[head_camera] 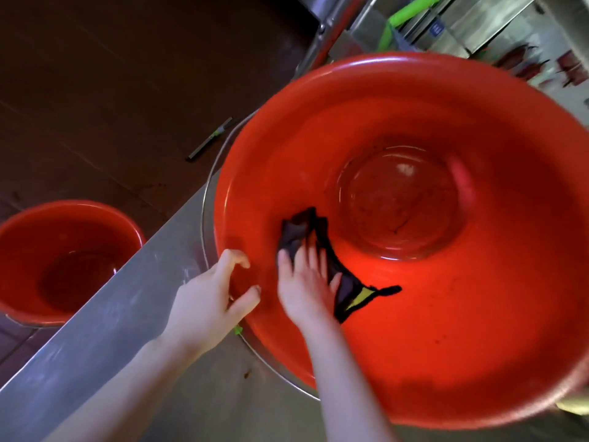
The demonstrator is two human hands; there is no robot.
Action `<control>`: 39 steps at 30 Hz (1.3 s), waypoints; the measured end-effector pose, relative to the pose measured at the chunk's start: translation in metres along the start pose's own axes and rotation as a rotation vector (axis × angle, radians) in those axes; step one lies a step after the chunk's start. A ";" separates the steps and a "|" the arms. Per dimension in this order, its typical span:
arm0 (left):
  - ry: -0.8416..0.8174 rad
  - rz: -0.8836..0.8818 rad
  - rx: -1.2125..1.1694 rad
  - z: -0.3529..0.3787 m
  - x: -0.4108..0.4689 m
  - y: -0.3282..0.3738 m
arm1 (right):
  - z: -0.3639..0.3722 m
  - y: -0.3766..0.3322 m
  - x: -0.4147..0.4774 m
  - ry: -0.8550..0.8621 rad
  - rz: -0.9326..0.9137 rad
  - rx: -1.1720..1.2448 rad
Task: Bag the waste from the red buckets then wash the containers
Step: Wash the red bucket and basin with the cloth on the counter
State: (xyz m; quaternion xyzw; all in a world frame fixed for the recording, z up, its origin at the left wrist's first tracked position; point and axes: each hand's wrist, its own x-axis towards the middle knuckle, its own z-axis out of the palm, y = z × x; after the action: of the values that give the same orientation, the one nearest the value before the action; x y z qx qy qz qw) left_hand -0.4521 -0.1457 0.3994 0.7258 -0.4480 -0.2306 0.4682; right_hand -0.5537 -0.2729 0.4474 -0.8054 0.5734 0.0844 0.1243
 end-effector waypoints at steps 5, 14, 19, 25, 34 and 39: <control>-0.012 0.001 -0.028 -0.001 0.000 -0.001 | 0.017 -0.009 -0.035 0.039 -0.073 -0.023; 0.010 0.009 -0.014 0.002 0.002 -0.002 | -0.028 0.010 0.071 -0.016 0.339 0.183; -0.062 -0.053 -0.056 -0.005 0.005 0.002 | 0.001 -0.021 -0.013 -0.005 0.156 0.053; -0.084 -0.032 0.008 -0.056 0.012 0.000 | 0.002 -0.016 -0.032 -0.079 -0.033 -0.057; 0.022 0.232 0.467 -0.082 0.064 0.031 | 0.006 0.024 -0.029 -0.065 -0.208 -0.151; -0.043 0.057 0.211 -0.028 0.037 0.032 | -0.016 0.089 -0.028 -0.124 -0.093 -0.338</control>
State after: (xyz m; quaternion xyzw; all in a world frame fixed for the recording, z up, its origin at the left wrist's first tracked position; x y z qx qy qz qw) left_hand -0.4270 -0.1698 0.4432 0.7529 -0.5003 -0.1844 0.3858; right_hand -0.6472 -0.2802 0.4616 -0.8336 0.5046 0.2231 0.0261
